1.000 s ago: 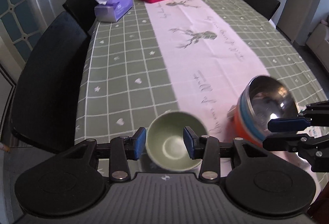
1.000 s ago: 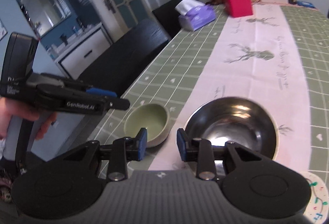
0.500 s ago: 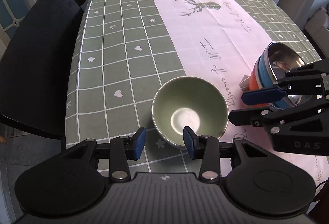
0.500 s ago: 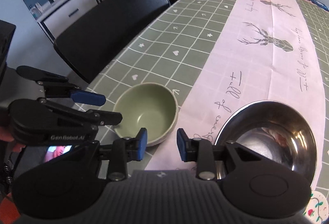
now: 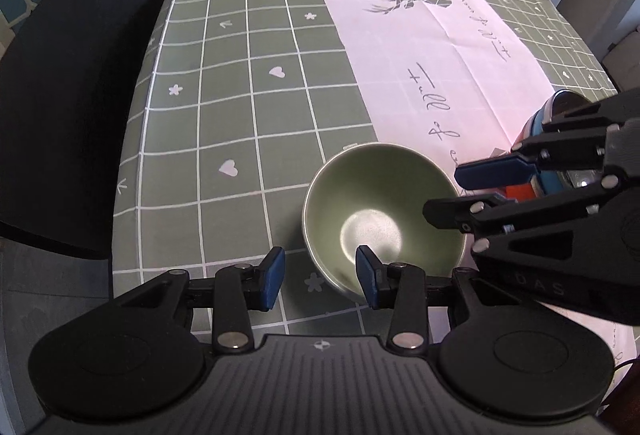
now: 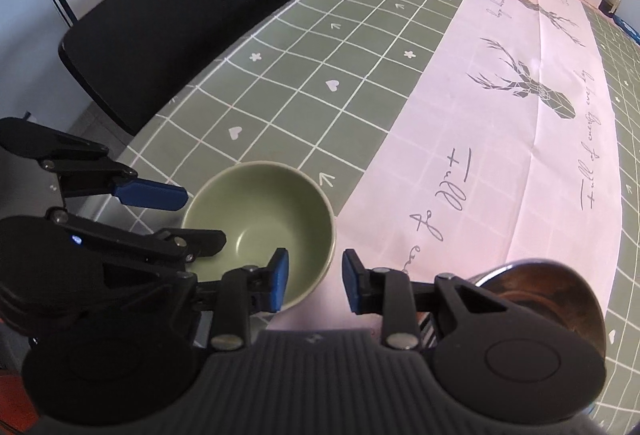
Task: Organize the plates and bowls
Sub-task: 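Close both grippers on the pale green bowl rim, then lift the pale green bowl with both grippers and carry it over the blue bowl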
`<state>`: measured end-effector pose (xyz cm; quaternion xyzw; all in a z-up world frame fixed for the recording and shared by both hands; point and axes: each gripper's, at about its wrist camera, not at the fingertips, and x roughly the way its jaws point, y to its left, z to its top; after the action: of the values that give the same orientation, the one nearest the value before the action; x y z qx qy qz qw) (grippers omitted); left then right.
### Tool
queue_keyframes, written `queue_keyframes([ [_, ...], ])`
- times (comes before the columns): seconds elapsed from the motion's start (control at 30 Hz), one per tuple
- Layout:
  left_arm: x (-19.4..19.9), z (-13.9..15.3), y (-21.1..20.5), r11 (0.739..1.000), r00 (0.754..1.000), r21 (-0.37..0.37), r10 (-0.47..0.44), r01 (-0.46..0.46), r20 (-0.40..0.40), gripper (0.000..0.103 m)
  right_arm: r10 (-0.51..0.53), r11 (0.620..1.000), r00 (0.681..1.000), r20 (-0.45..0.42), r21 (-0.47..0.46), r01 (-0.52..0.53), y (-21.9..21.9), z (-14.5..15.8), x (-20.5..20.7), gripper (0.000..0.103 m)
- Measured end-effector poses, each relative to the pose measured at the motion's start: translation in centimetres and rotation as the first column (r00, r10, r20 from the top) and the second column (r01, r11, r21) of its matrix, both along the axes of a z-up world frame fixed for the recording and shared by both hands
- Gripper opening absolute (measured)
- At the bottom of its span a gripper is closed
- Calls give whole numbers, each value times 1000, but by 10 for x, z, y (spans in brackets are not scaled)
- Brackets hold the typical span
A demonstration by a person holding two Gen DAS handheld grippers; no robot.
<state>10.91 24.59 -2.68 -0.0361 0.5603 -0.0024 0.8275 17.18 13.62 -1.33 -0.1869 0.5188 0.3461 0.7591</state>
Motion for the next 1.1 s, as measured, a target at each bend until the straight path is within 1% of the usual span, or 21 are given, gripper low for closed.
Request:
queue_keyframes([
  [0.17, 4, -5, 0, 1000, 999, -19, 12, -13, -38, 47, 8, 998, 1000, -26, -62, -10, 11, -6, 10, 24],
  [0.23, 6, -7, 1, 999, 999, -27, 18, -20, -48, 46, 28, 996, 999, -23, -88, -30, 16, -9, 11, 24],
  [0.3, 7, -7, 2, 999, 998, -48, 23, -26, -56, 42, 43, 993, 999, -27, -105, -46, 18, -12, 12, 21],
  [0.33, 7, -8, 2, 998, 998, -58, 27, -30, -61, 38, 50, 992, 998, -31, -112, -53, 19, -13, 12, 21],
  [0.4, 8, -9, 2, 996, 997, -76, 33, -39, -76, 34, 52, 991, 998, -45, -122, -57, 20, -16, 13, 15],
  [0.57, 12, -11, 6, 990, 990, -106, 81, -93, -115, 24, 18, 994, 993, -116, -106, -30, 19, -22, 22, 13],
  [0.67, 14, -12, 10, 985, 985, -122, 108, -125, -136, 21, -4, 995, 989, -147, -98, -11, 18, -25, 27, 11],
  [0.7, 15, -13, 11, 981, 982, -131, 121, -141, -146, 20, -10, 995, 989, -151, -98, -5, 18, -25, 28, 9],
  [0.77, 17, -14, 15, 973, 974, -145, 152, -177, -166, 19, -22, 996, 987, -161, -93, 7, 17, -26, 30, 9],
  [0.87, 17, -14, 14, 970, 969, -136, 177, -202, -175, 17, -50, 996, 983, -176, -81, 36, 15, -26, 32, 7],
  [0.93, 18, -13, 11, 972, 968, -119, 178, -201, -176, 17, -65, 996, 981, -181, -80, 51, 14, -27, 33, 7],
  [1.1, 17, -8, 11, 971, 966, -110, 192, -213, -176, 16, -77, 995, 982, -171, -76, 64, 13, -21, 32, 6],
])
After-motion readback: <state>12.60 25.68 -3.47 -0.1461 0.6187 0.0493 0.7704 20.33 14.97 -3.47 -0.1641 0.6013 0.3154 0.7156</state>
